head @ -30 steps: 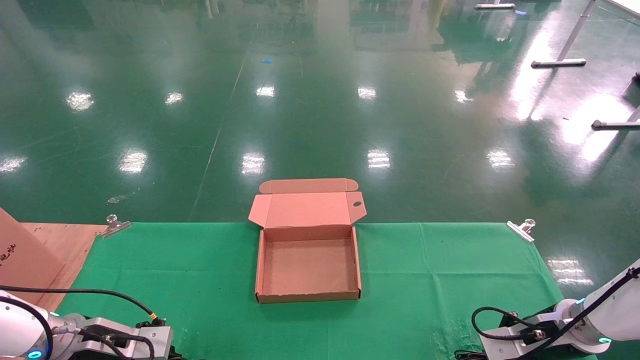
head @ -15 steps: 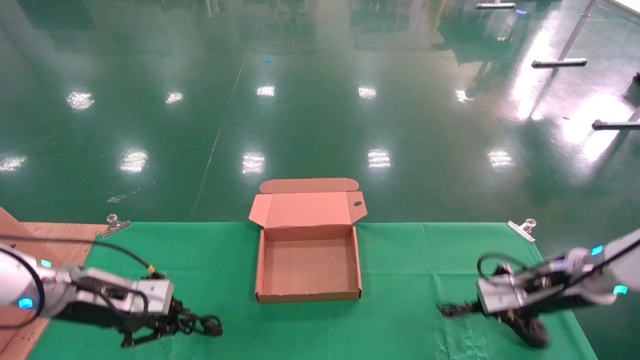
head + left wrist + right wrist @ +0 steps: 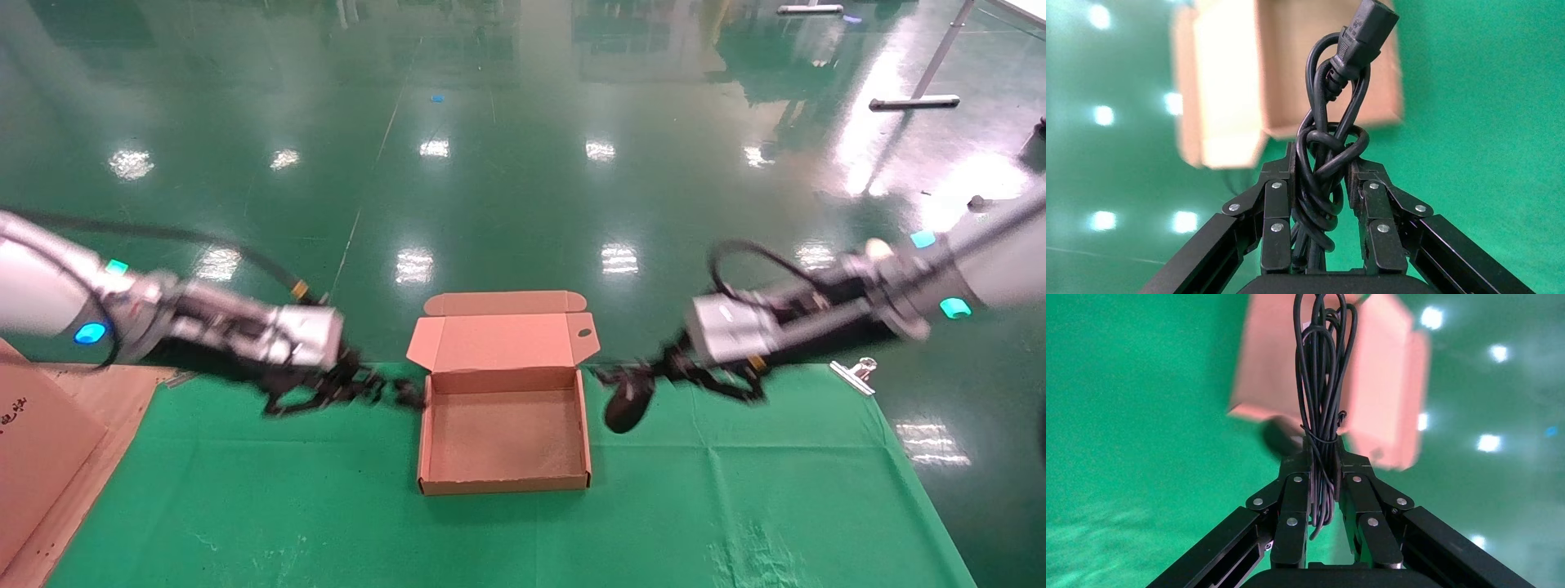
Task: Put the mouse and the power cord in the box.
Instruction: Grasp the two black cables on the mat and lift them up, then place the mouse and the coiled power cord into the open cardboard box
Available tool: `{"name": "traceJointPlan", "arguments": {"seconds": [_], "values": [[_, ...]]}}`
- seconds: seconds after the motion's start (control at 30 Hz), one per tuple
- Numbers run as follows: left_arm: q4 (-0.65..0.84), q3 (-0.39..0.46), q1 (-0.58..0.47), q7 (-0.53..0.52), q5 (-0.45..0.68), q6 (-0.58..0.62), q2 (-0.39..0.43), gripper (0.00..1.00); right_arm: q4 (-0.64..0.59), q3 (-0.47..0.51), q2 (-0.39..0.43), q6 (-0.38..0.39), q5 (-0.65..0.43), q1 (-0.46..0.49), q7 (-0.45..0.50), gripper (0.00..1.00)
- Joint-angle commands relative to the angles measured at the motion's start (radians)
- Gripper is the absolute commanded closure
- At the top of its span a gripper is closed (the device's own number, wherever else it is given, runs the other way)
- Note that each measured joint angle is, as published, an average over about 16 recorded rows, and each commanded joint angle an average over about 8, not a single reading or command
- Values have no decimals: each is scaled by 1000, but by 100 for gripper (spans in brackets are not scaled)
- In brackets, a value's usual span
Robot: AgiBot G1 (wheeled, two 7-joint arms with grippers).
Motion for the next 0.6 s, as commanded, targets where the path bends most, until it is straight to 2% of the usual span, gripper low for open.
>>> {"name": "traceJointPlan", "arguments": {"seconds": [0.03, 0.3, 0.47, 0.6], "values": [[-13, -6, -23, -21, -8, -8, 21, 100, 19, 3, -27, 4, 3, 27, 27, 100], [34, -26, -62, -7, -33, -47, 79, 100, -41, -5, -131, 63, -9, 54, 49, 100], [71, -34, -40, 49, -49, -70, 109, 100, -83, -6, -143, 69, -10, 70, 27, 100], [101, -48, 30, 99, -65, -187, 149, 100, -110, -3, -130, 60, -6, 87, 7, 100]]}}
